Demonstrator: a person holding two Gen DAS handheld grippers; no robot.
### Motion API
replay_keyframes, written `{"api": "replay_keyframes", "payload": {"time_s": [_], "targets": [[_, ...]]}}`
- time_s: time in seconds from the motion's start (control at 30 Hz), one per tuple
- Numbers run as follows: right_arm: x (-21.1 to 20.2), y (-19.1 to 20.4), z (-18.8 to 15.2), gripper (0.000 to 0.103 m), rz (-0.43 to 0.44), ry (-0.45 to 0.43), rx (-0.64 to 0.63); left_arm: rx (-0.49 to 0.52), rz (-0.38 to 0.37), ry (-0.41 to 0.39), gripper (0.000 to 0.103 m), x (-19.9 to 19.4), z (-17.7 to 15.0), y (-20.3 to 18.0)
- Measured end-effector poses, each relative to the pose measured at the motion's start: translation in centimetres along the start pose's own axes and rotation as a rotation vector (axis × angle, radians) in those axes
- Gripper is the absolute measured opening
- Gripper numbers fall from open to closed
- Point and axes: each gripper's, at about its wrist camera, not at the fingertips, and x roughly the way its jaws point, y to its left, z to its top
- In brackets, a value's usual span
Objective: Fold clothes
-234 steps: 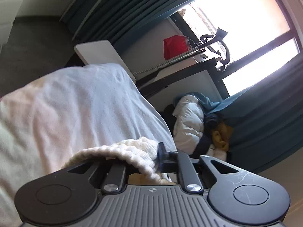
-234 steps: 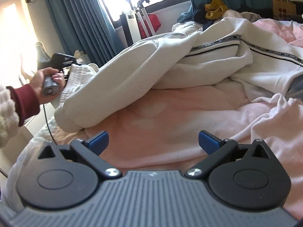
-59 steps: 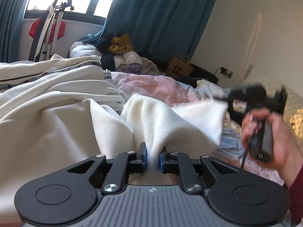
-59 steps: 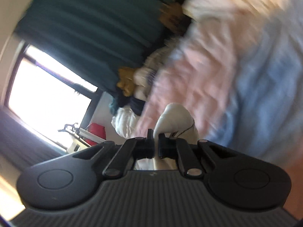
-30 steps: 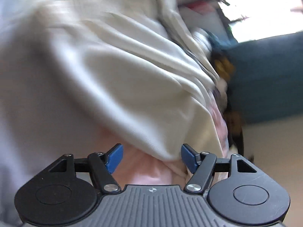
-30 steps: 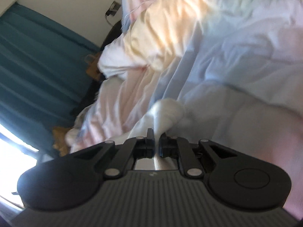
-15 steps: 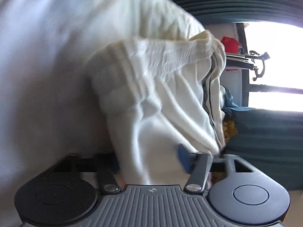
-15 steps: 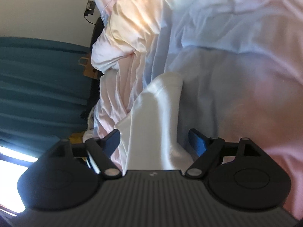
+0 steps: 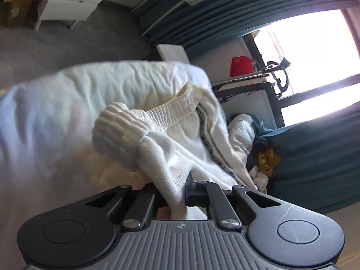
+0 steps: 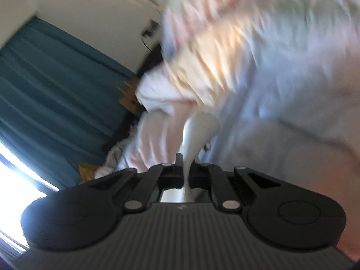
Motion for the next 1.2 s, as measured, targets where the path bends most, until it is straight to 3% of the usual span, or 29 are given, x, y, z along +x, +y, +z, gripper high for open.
{"api": "replay_keyframes", "payload": {"time_s": [0.1, 0.23, 0.4, 0.57, 0.63, 0.7, 0.83, 0.9, 1.0, 1.1, 1.2], "targets": [[-1.5, -0.3, 1.0, 0.006, -0.031, -0.076, 0.010, 0.014, 0.025, 0.008, 0.005, -1.6, -0.1, -0.3], [-3.9, -2.5, 1.6, 0.006, -0.214, -0.160, 0.067, -0.019, 0.064, 0.019, 0.005, -6.3, 0.8, 2.3], [-3.1, -6.2, 1.3, 0.006, -0.458, -0.103, 0.136, -0.102, 0.143, 0.076, 0.006, -8.0, 1.6, 7.0], [-2.7, -5.8, 1.2, 0.008, -0.475, -0.093, 0.088, -0.122, 0.149, 0.126, 0.010, -7.7, 1.8, 8.0], [-2.9, -5.8, 1.2, 0.010, -0.463, -0.101, 0.119, -0.098, 0.154, 0.132, 0.019, -8.3, 1.8, 7.7], [-3.5, -5.3, 1.4, 0.022, -0.492, -0.107, 0.108, -0.066, 0.154, 0.135, 0.045, -9.1, 1.6, 7.3], [-5.3, -2.9, 1.2, 0.045, -0.542, -0.200, 0.002, 0.071, 0.143, 0.125, 0.054, -11.6, 1.3, 5.8], [-5.9, -1.2, 1.0, 0.056, -0.497, -0.236, -0.076, 0.172, 0.155, 0.089, 0.064, -12.8, 0.7, 4.2], [-7.1, 2.0, 0.4, 0.056, -0.381, -0.269, -0.217, 0.331, 0.171, 0.028, 0.071, -13.9, -0.8, 1.2], [-8.3, 5.3, -1.3, 0.056, -0.207, -0.217, -0.368, 0.465, 0.180, -0.020, 0.075, -14.4, -2.9, -1.7], [-8.9, 7.9, -3.7, 0.056, -0.057, -0.096, -0.480, 0.590, 0.168, -0.064, 0.077, -13.2, -5.7, -4.8]]}}
